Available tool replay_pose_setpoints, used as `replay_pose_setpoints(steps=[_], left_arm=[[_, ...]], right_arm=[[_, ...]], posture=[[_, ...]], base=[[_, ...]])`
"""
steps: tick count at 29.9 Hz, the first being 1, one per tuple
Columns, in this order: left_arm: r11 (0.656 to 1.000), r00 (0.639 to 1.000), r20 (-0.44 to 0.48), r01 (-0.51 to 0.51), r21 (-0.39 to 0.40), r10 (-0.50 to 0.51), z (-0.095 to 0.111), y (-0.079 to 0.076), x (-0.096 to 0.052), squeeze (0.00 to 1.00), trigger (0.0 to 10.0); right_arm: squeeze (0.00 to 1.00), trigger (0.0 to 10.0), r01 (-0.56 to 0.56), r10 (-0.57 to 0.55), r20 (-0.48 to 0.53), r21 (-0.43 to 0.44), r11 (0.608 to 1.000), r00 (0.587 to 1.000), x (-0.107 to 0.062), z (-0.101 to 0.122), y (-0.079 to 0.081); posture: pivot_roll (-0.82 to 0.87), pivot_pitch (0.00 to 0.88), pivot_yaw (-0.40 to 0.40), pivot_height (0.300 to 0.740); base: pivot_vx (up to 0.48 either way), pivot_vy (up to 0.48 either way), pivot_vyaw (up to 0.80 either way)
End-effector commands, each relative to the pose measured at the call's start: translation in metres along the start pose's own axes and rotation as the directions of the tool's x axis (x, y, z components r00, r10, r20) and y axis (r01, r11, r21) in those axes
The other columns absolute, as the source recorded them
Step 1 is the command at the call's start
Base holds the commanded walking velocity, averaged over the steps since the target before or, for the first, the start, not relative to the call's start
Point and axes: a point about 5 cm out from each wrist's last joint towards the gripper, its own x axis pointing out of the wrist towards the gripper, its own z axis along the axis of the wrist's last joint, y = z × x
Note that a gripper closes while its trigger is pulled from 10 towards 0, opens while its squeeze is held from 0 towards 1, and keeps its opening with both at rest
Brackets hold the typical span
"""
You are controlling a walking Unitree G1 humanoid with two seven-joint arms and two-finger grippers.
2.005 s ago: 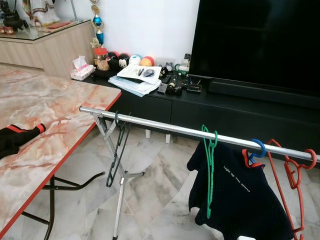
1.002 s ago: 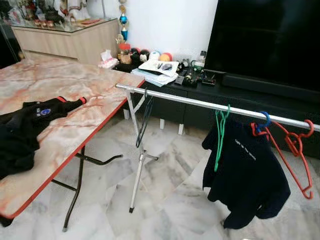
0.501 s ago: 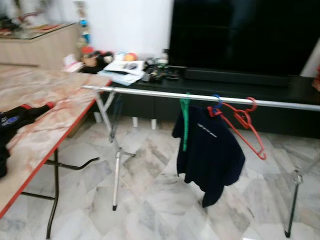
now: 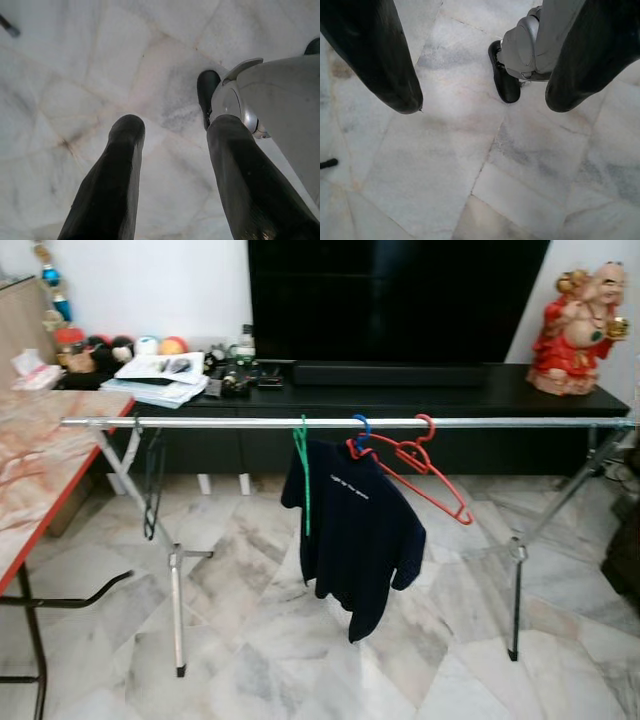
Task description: Hang hanger
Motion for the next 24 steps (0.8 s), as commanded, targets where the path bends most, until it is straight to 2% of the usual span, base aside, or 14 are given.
replay_pose_setpoints(steps=[1, 3, 5, 19, 21, 24], left_arm=[[1.0, 1.0, -0.002, -0.009, 0.026, 0.009, -0.0006, 0.0029, -0.0005, 0.0, 10.0], [0.999, 1.0, -0.01, -0.009, 0.036, 0.009, -0.0021, 0.003, -0.0006, 0.0, 10.0], [1.0, 1.0, -0.015, -0.01, 0.018, 0.01, -0.0031, 0.0031, -0.0007, 0.0, 10.0], [0.999, 1.0, -0.018, -0.012, 0.042, 0.013, -0.0036, 0.0041, -0.0009, 0.0, 10.0], [0.997, 1.0, -0.023, -0.01, 0.08, 0.012, -0.0036, 0.004, -0.0009, 0.0, 10.0], [0.998, 1.0, -0.023, -0.011, 0.067, 0.013, -0.0041, 0.0044, -0.001, 0.0, 10.0]], right_arm=[[0.0, 10.0, -0.002, 0.002, 0.001, 0.004, 1.0, 1.0, 0.0006, 0.0026, 0.0018], [0.0, 10.0, -0.003, 0.003, 0.006, 0.008, 1.0, 1.0, 0.0007, 0.0039, 0.0024], [0.0, 10.0, -0.004, 0.004, 0.01, 0.01, 1.0, 1.0, 0.0008, 0.0045, 0.0028], [0.0, 10.0, 0.0, 0.0, 0.002, 0.015, 1.0, 1.0, 0.0008, 0.0024, 0.0041], [0.0, 10.0, 0.0, 0.0, 0.002, 0.017, 1.0, 1.0, 0.0008, 0.0023, 0.0048], [0.0, 10.0, 0.0, 0.0, 0.002, 0.02, 1.0, 1.0, 0.0009, 0.0021, 0.0056]], posture=[[0.16, 0.0, -0.003, 0.74], [0.15, 0.0, 0.003, 0.74], [0.15, 0.0, 0.004, 0.74], [0.16, 0.0, 0.011, 0.74], [0.16, 0.0, 0.015, 0.74], [0.16, 0.0, 0.016, 0.74]], base=[[0.0, 0.0, -0.78], [0.0, -0.368, -0.78], [0.0, 0.0, -0.78], [0.0, 0.0, -0.78], [0.0, -0.332, -0.78], [0.0, -0.452, -0.78]])
